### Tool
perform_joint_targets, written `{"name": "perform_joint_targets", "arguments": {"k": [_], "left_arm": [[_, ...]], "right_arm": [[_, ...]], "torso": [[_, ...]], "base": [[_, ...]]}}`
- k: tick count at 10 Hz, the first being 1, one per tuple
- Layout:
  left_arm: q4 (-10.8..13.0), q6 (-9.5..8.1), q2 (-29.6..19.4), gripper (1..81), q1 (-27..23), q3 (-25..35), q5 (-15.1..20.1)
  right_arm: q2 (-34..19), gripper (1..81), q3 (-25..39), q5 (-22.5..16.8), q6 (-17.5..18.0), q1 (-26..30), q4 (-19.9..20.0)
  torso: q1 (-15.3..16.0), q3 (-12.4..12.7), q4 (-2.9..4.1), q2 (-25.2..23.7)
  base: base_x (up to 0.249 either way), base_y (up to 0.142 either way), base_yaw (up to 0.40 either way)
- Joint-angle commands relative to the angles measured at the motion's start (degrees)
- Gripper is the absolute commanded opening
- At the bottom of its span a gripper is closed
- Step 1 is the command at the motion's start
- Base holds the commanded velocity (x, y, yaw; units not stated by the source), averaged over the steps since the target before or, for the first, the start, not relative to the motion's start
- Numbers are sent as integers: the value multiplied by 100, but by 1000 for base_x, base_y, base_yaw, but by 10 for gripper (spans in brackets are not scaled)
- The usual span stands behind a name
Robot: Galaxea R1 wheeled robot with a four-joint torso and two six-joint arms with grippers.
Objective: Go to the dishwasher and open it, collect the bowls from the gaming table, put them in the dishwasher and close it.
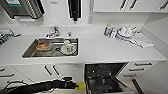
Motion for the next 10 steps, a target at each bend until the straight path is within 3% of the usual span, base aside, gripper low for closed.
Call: {"name": "perform_joint_targets", "arguments": {"k": [1, 6, 10], "left_arm": [[-185, -156, 511, 10, -1012, -146, 602], [-106, -165, 2030, 10, -1355, -1322, 1032], [0, -165, 2823, 10, -1768, -1641, 1137]], "right_arm": [[-66, 10, 44, -377, -12, 61, -57], [49, 10, -1, -377, -12, 105, -57], [101, 10, -10, -377, -3, 123, -57]], "torso": [[0, 0, 0, 0], [2, -2, 0, 4], [2, -4, 0, 4]], "base": [[0, 0, 0], [0, 0, 0], [0, 0, 0]]}}
